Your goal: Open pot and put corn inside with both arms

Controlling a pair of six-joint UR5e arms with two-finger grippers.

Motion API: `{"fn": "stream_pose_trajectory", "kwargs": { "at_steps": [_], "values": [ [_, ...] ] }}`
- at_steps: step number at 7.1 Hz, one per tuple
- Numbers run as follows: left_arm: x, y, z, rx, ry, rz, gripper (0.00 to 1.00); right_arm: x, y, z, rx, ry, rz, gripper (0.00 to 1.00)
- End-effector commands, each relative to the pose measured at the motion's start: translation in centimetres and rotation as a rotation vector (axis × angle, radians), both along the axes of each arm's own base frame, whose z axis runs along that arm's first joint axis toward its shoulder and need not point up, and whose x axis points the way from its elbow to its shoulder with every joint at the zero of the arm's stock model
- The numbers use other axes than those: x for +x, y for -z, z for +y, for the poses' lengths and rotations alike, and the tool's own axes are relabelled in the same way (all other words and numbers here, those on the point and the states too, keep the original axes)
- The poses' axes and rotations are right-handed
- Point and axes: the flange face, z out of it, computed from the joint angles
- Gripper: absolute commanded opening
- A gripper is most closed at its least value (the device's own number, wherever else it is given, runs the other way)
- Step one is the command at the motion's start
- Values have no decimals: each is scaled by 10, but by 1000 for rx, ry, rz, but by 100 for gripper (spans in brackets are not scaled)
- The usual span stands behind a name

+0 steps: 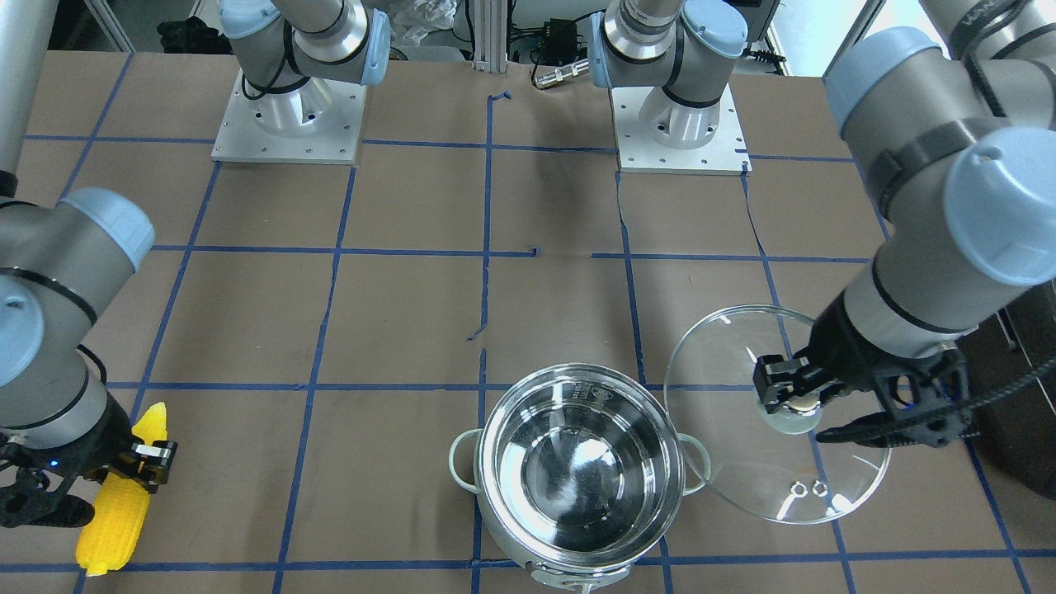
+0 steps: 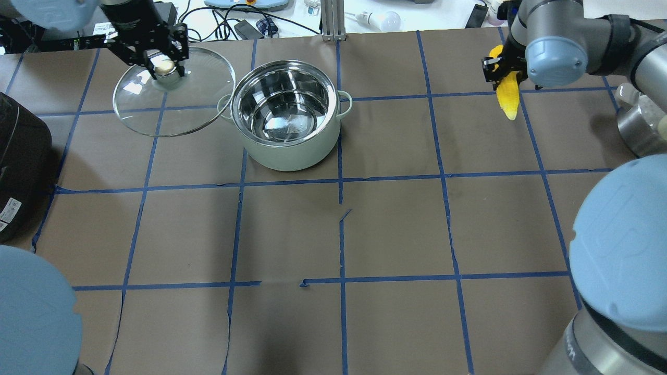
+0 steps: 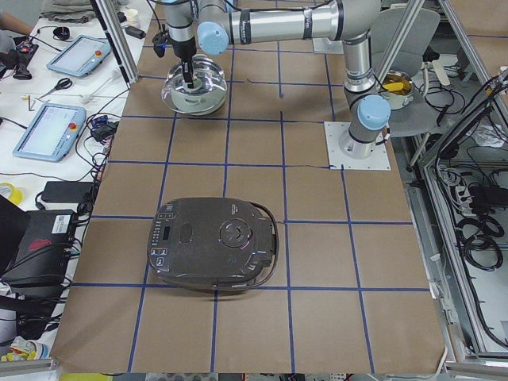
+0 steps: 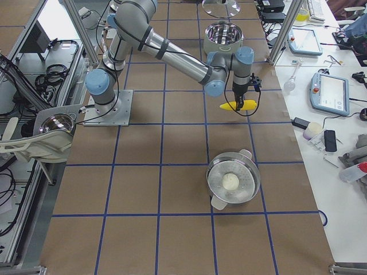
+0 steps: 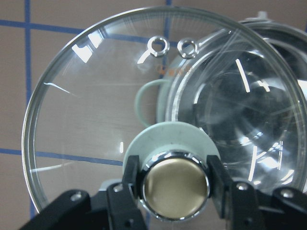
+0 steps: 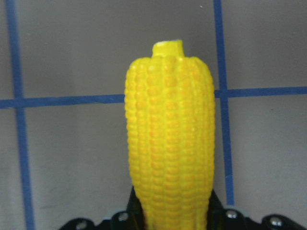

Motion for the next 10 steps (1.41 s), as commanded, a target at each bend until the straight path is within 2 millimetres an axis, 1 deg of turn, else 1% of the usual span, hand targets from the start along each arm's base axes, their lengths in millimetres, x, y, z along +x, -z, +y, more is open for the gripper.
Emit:
{"fn": "stream_pose_trajectory", "kwargs": {
  "at_steps": [1, 2, 3, 4, 5, 6, 7, 8, 9, 10],
  "values": [
    [109, 65, 27, -4, 40, -15, 12, 147, -79, 13, -4, 12, -7, 0],
    [144, 106, 45, -65, 78, -42, 12, 209, -110, 21, 8, -7, -28, 0],
    [166, 144, 67, -88, 92, -57, 12, 274, -113, 31, -6, -27, -43, 0],
    [171, 165, 80, -109, 81, -38, 12, 330, -100, 38, -12, -50, -52, 0],
    [167, 176, 83, -96, 72, -16, 12, 378, -85, 47, -8, -59, -79, 0],
    [163, 183, 84, -85, 71, 1, 12, 408, -64, 50, -15, -77, -87, 0],
    [150, 186, 84, -81, 90, 21, 12, 431, -44, 51, -30, -103, -117, 0],
    [140, 187, 83, -79, 108, 23, 12, 438, -24, 49, -10, -112, -123, 0],
    [138, 188, 82, -77, 114, 25, 12, 439, -15, 47, -3, -126, -120, 0],
    [139, 192, 82, -73, 119, 30, 14, 441, -3, 44, 3, -128, -117, 21]
  ]
}}
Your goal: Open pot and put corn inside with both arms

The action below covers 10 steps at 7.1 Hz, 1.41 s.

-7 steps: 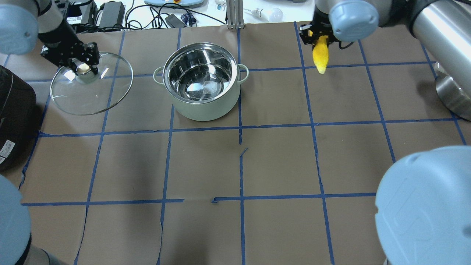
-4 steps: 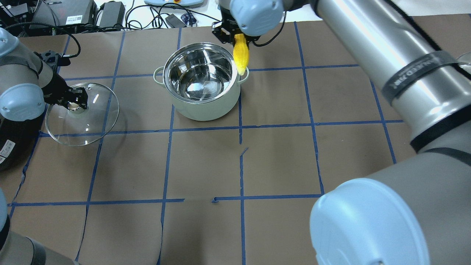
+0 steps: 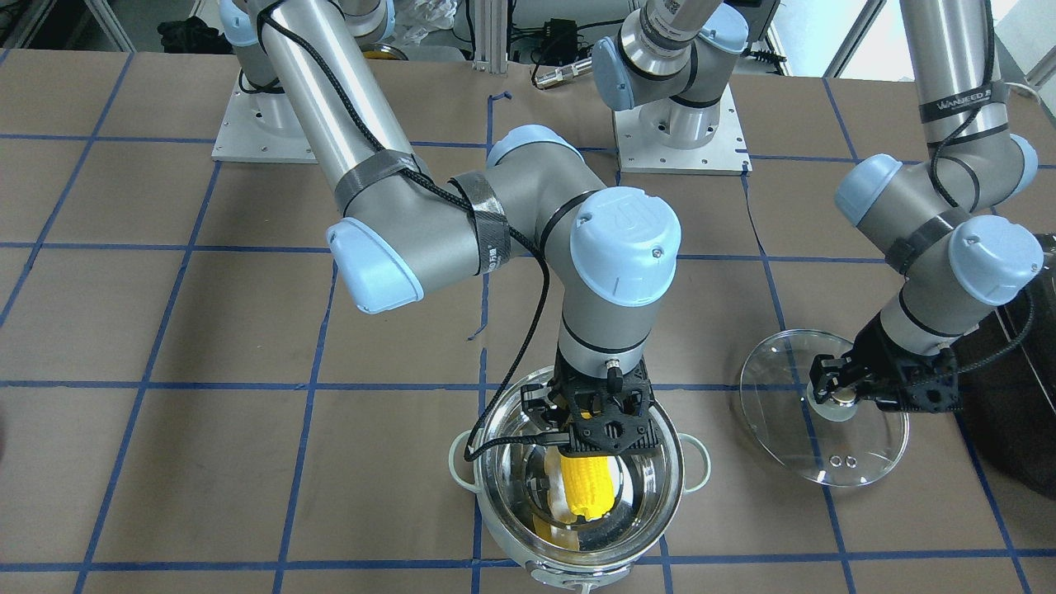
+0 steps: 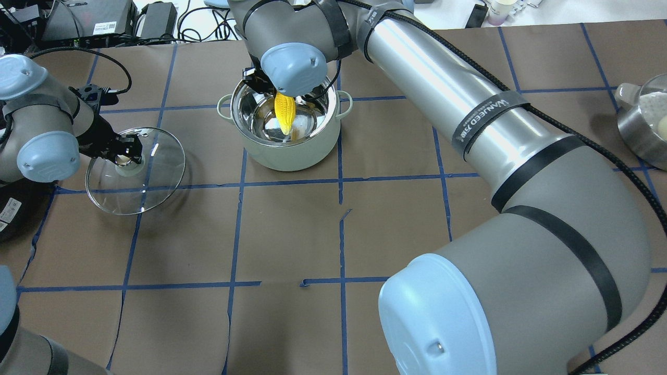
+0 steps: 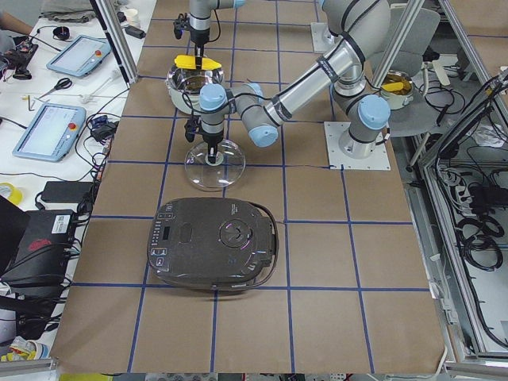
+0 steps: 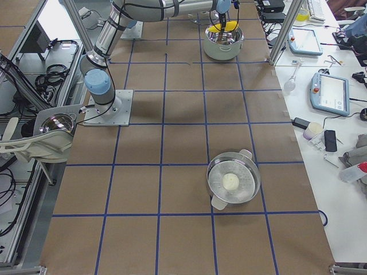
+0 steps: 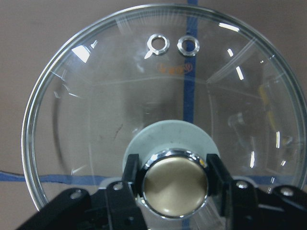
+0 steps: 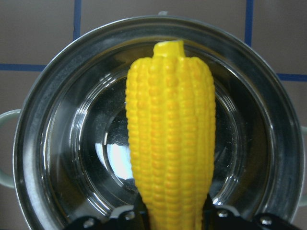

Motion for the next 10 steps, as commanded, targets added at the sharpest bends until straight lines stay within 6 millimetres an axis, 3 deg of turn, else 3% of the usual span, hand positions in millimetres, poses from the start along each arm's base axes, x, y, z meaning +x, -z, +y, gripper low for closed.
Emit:
{"fn": "stream_pose_trajectory", "kwargs": {
  "at_steps": [1, 2, 4, 5, 6, 7, 8, 9, 10],
  "values": [
    [-2, 7, 1, 9, 11, 14, 16, 6, 24, -6, 3, -11, 1, 65],
    [-3, 9, 1, 10, 12, 28, 19, 7, 20, -8, -25, -16, -13, 100],
    [-3, 12, 1, 16, 11, 26, 47, 7, 14, -7, -32, -22, -17, 100],
    [-2, 14, 1, 18, 10, 28, 67, 4, 2, -5, -45, -29, -20, 100],
    [-2, 12, -1, 13, 8, 25, 79, -6, -27, 3, -59, -52, -21, 100],
    [-4, 9, -1, 14, 11, 20, 85, -32, -55, 6, -34, -25, -8, 100],
    [-10, -3, 0, 4, 14, 9, 97, -72, -79, 5, -2, 24, -3, 100],
    [-20, -17, -3, 19, 30, 12, 98, -99, -97, 11, 7, 54, -35, 100],
    [-23, -53, -4, 50, 18, 23, 98, -129, -109, 22, 18, 87, -29, 100]
  ]
}}
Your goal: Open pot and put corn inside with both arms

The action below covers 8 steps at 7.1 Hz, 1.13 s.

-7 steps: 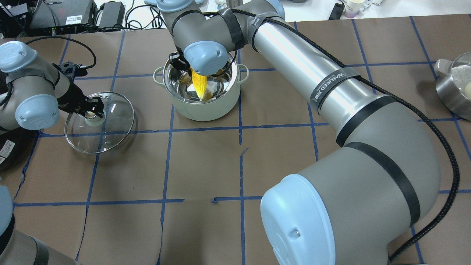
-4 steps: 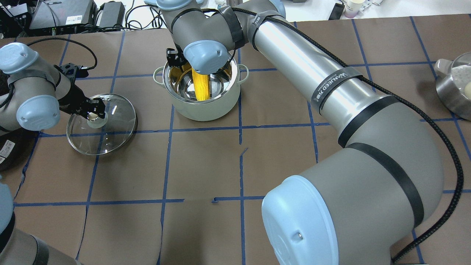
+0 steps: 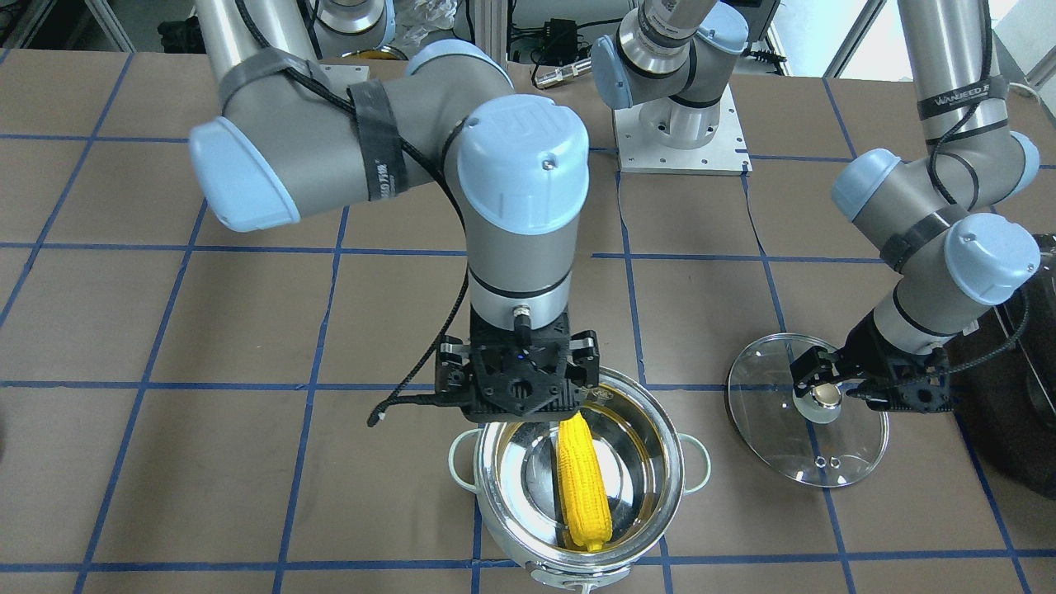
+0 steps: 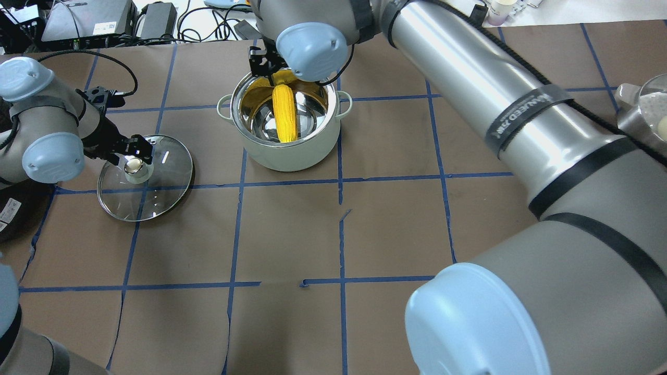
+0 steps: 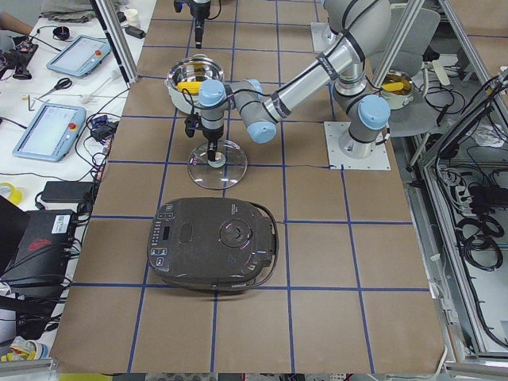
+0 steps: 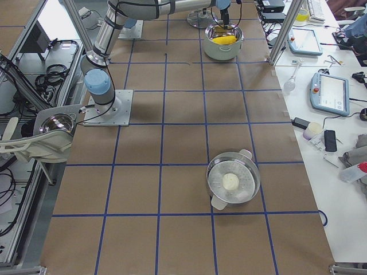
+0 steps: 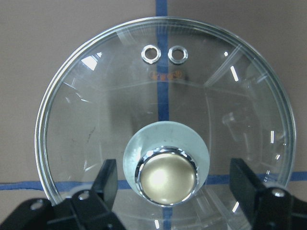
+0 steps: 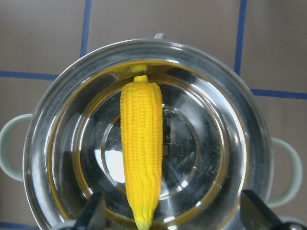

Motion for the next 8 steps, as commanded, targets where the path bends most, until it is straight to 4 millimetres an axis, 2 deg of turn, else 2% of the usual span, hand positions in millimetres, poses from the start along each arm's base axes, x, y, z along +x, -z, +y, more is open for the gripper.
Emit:
{"fn": "stream_pose_trajectory", "kwargs": {
  "at_steps": [1, 2, 3, 4, 5, 6, 7, 8],
  "values": [
    [-11, -76, -2, 53, -38, 24, 98, -86, -24, 19, 57, 104, 3, 100],
    [-39, -112, -5, 55, -52, 24, 98, -129, -34, 43, 117, 159, -1, 100],
    [-85, -136, -8, 37, -63, 18, 98, -163, -42, 59, 127, 177, 3, 100],
    [-126, -150, -5, 13, -95, 18, 100, -186, -49, 74, 129, 137, 16, 100],
    [-154, -160, 1, 1, -101, 20, 100, -195, -54, 96, 156, 101, 34, 100],
    [-177, -172, 13, 9, -123, 26, 100, -211, -59, 108, 160, 80, 49, 100],
    [-194, -187, 34, 42, -104, 27, 100, -236, -63, 114, 177, 39, 52, 100],
    [-200, -214, 53, 19, -99, 28, 100, -261, -69, 124, 202, 4, 54, 100]
  ]
}}
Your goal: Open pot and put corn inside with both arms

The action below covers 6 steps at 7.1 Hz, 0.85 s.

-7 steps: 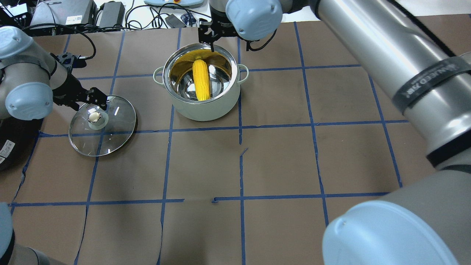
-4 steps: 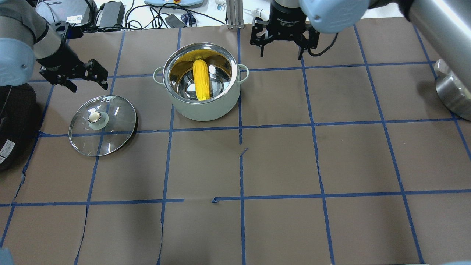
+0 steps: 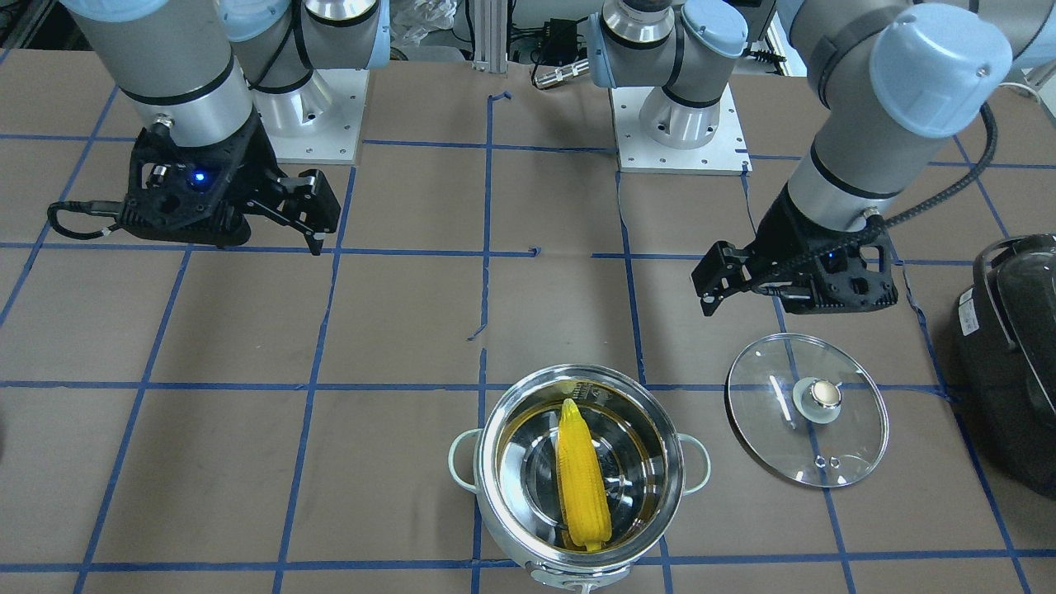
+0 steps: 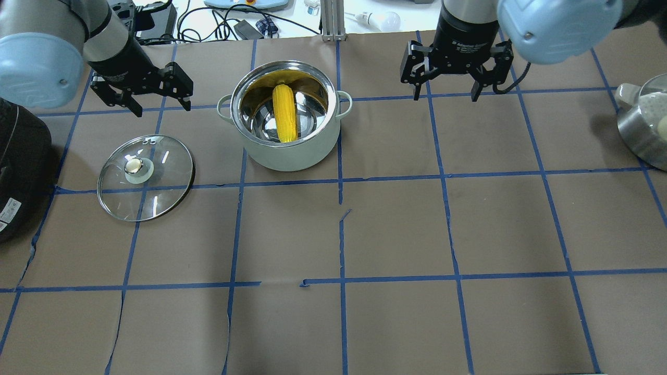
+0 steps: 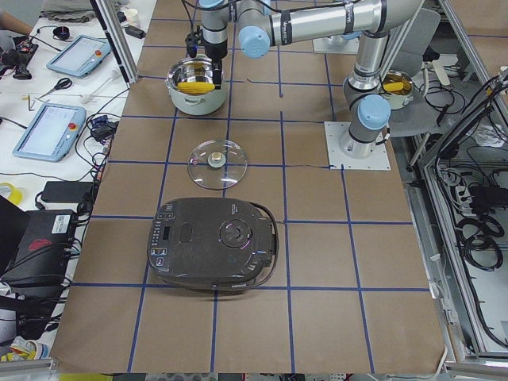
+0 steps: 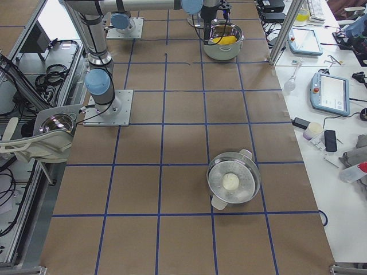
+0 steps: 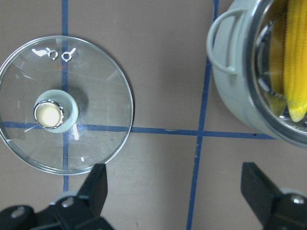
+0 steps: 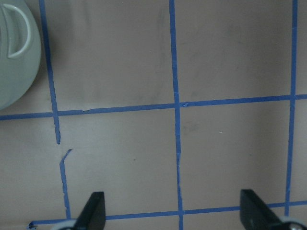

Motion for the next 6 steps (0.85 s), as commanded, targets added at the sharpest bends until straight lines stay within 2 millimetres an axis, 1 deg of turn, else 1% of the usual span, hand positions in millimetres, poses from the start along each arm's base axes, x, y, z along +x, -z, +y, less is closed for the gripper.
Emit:
{"fn": "stream_pose_trajectory", "kwargs": {
  "at_steps": [1, 2, 3, 4, 6],
  "values": [
    [-16, -48, 43, -8, 11, 0, 100, -39, -10, 22, 25, -32, 0, 100],
    [-18, -50, 49, -1, 20, -35, 100, -45, -8, 25, 31, -48, -2, 100],
    [-27, -60, 56, -24, 43, -83, 100, -49, -6, 26, 34, -50, -8, 100],
    [-32, -76, 61, -54, 52, -74, 100, -54, -6, 27, 38, -41, -6, 100],
    [-38, -82, 64, -66, 59, -42, 100, -54, -8, 27, 33, -41, -11, 100]
  ]
}}
